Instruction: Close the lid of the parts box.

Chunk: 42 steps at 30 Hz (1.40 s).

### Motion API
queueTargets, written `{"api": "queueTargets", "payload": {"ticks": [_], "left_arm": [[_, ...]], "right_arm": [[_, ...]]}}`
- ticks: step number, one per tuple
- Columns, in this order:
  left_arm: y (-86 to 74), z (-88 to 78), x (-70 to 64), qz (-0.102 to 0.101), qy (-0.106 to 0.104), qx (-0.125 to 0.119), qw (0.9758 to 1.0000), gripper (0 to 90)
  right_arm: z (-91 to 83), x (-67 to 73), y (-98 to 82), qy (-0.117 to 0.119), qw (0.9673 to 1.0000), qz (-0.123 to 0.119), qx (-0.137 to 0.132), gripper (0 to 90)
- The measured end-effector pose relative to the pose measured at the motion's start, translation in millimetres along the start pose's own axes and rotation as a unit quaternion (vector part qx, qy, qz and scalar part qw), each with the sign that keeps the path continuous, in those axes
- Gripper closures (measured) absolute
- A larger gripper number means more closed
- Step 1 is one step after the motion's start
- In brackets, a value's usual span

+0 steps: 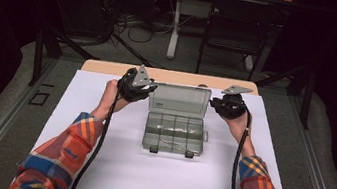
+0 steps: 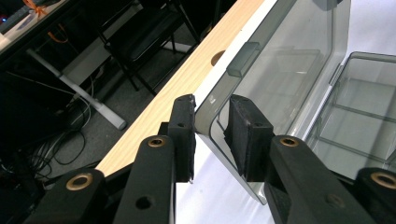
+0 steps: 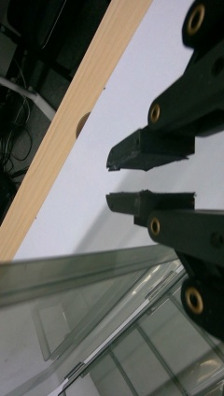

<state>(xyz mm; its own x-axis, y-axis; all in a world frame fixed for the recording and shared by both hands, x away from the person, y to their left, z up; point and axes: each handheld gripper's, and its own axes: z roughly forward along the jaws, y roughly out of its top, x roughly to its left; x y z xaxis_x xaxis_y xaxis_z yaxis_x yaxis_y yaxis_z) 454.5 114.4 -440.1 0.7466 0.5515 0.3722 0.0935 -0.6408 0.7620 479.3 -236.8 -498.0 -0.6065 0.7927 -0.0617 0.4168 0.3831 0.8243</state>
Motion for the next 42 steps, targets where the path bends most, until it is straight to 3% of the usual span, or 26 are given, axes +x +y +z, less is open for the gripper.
{"api": "queueTargets", "payload": {"ticks": [6, 11, 22, 25, 32, 34, 38, 42], "left_arm": [[-1.1, -1.8, 0.7, 0.003, -0.002, -0.003, 1.0000, 74.9], [-1.5, -3.5, 0.6, 0.009, -0.006, -0.003, 0.9999, 75.5], [-0.7, -6.9, -0.6, 0.017, -0.014, 0.003, 0.9998, 75.7], [-0.3, -7.2, -0.4, 0.020, -0.016, 0.004, 0.9997, 75.8], [1.2, -8.3, -0.2, 0.026, -0.022, 0.011, 0.9994, 76.0], [1.1, -8.6, 0.1, 0.027, -0.024, 0.011, 0.9993, 76.0], [1.5, -8.8, 0.1, 0.031, -0.023, 0.014, 0.9992, 76.1], [1.2, -8.9, 0.2, 0.026, -0.025, 0.013, 0.9993, 76.0]], "right_arm": [[-13.2, -4.3, 1.3, -0.008, 0.9998, 0.020, -0.001, 53.5], [-23.9, -4.3, 3.2, -0.013, 0.9998, 0.012, 0.011, 31.8], [-40.9, 5.3, 16.2, 0.014, 0.9997, -0.010, 0.016, 12.5], [-40.8, 10.5, 25.3, 0.022, 0.9994, -0.022, 0.015, 11.1], [-32.7, 17.6, 46.2, 0.036, 0.9989, -0.020, 0.022, 5.3], [-30.5, 20.3, 50.4, 0.036, 0.9988, -0.024, 0.022, 7.3], [-30.6, 24.3, 55.6, 0.039, 0.9984, -0.038, 0.019, 32.3], [-34.7, 28.9, 57.8, 0.042, 0.9978, -0.047, 0.018, 49.3]]}}
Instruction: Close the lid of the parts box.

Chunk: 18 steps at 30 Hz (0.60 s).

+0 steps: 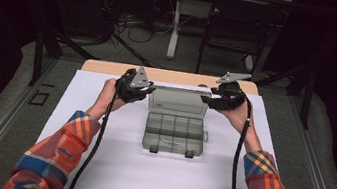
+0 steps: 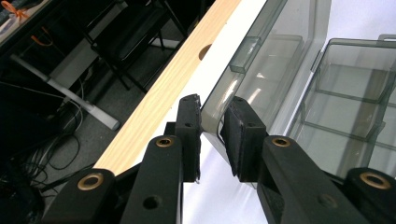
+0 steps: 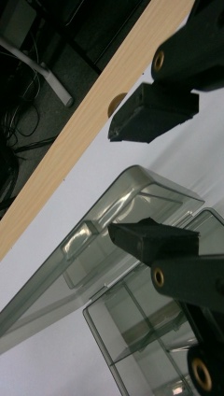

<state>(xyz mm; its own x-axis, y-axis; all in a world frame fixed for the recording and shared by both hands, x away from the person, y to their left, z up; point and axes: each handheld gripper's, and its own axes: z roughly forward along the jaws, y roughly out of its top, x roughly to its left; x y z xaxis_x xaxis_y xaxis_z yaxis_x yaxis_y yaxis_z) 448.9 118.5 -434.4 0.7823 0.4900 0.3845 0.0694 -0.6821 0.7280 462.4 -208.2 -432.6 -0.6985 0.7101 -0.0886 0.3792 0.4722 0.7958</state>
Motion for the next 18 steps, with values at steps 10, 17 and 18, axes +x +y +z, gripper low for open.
{"api": "queueTargets", "payload": {"ticks": [10, 17, 18], "left_arm": [[1.6, -1.2, -1.8, -0.006, 0.000, 0.006, 1.0000, 75.9], [2.1, -0.7, -0.5, -0.015, -0.004, 0.007, 0.9999, 74.9], [2.1, -1.0, -0.6, -0.015, -0.004, 0.006, 0.9999, 74.8]], "right_arm": [[-4.5, 10.2, 3.0, -0.021, 0.9994, -0.027, 0.003, 70.0], [-7.3, 14.6, 0.9, -0.029, 0.9984, -0.048, 0.003, 71.4], [-7.4, 15.0, 0.7, -0.030, 0.9983, -0.050, 0.002, 71.4]]}}
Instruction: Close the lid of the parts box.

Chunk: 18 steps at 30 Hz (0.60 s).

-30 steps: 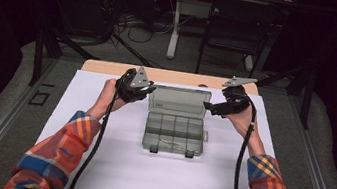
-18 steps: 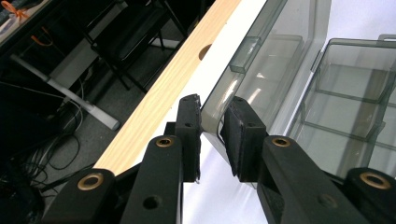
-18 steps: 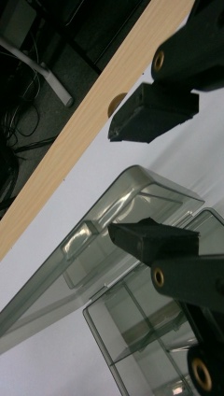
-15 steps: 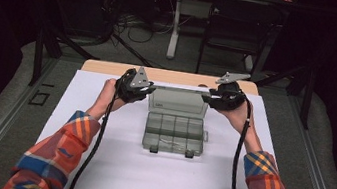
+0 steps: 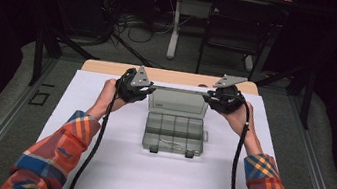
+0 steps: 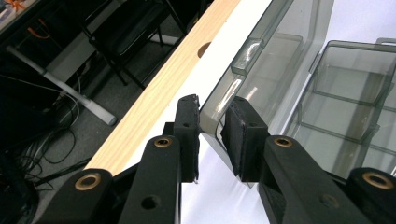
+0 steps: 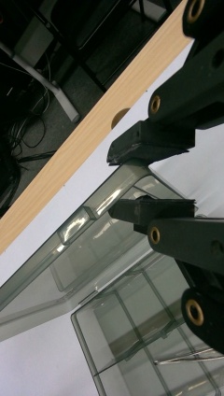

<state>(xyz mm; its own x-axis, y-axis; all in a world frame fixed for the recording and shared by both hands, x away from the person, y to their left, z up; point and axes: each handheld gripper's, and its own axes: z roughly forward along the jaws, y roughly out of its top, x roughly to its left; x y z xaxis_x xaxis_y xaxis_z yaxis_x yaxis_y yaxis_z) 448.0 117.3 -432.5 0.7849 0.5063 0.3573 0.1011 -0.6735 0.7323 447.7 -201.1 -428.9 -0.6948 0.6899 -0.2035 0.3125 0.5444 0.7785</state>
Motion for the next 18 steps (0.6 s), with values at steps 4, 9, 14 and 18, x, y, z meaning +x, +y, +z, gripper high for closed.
{"api": "queueTargets", "payload": {"ticks": [4, 9, 14, 18], "left_arm": [[-0.1, -3.1, -0.2, -0.008, -0.013, 0.000, 0.9999, 73.4], [8.1, -14.6, 4.3, -0.041, -0.004, -0.034, 0.9985, 45.5], [26.7, -22.4, 12.6, -0.075, 0.019, -0.037, 0.9963, 59.6], [28.4, -12.2, 10.6, -0.087, 0.022, -0.015, 0.9958, 76.0]], "right_arm": [[-1.6, 2.0, -2.0, -0.002, 1.0000, -0.007, -0.005, 71.4], [-3.1, 4.7, -4.0, -0.006, 0.9997, -0.020, -0.009, 72.1], [-3.3, 5.7, -3.4, -0.008, 0.9996, -0.025, -0.012, 72.0], [-3.5, 6.8, -3.5, -0.010, 0.9995, -0.027, -0.013, 71.8]]}}
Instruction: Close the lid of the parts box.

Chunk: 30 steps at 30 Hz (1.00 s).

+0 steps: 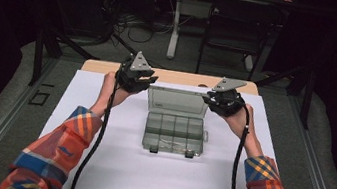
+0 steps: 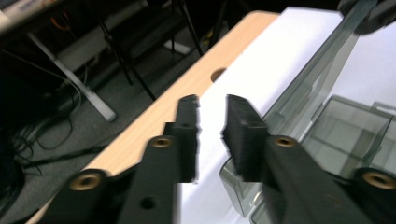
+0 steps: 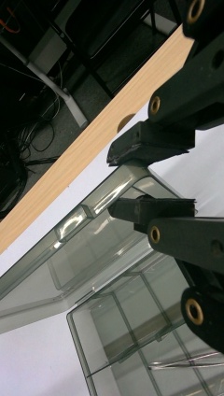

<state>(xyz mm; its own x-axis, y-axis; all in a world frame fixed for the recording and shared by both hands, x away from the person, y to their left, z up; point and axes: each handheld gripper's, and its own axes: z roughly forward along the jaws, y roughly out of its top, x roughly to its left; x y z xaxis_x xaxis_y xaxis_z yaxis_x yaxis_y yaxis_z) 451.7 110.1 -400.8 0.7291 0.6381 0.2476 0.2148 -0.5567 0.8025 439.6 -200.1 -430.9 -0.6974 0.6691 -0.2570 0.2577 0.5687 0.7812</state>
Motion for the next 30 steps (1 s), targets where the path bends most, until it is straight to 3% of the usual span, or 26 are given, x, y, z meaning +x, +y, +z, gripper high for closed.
{"api": "queueTargets", "payload": {"ticks": [3, 9, 16, 20, 30], "left_arm": [[-2.8, 7.1, -0.9, -0.008, -0.010, 0.012, 0.9998, 82.6], [-7.8, 11.8, -8.2, 0.004, -0.026, 0.024, 0.9994, 89.8], [-14.9, 10.3, -11.7, 0.011, -0.036, 0.031, 0.9988, 89.9], [-20.2, 8.9, -13.4, 0.010, -0.039, 0.027, 0.9989, 90.0], [-28.1, 8.1, -16.5, 0.007, -0.045, 0.024, 0.9987, 90.0]], "right_arm": [[0.0, 0.5, -1.1, -0.002, 1.0000, -0.004, -0.002, 71.4], [0.1, 2.8, -4.1, 0.002, 1.0000, 0.001, -0.001, 65.1], [2.4, 8.6, -5.4, 0.019, 0.9997, 0.017, 0.001, 27.1], [-0.2, 12.7, -4.3, 0.040, 0.9990, 0.021, -0.003, 15.7], [-15.4, 15.0, -0.2, 0.064, 0.9959, 0.044, -0.046, 14.9]]}}
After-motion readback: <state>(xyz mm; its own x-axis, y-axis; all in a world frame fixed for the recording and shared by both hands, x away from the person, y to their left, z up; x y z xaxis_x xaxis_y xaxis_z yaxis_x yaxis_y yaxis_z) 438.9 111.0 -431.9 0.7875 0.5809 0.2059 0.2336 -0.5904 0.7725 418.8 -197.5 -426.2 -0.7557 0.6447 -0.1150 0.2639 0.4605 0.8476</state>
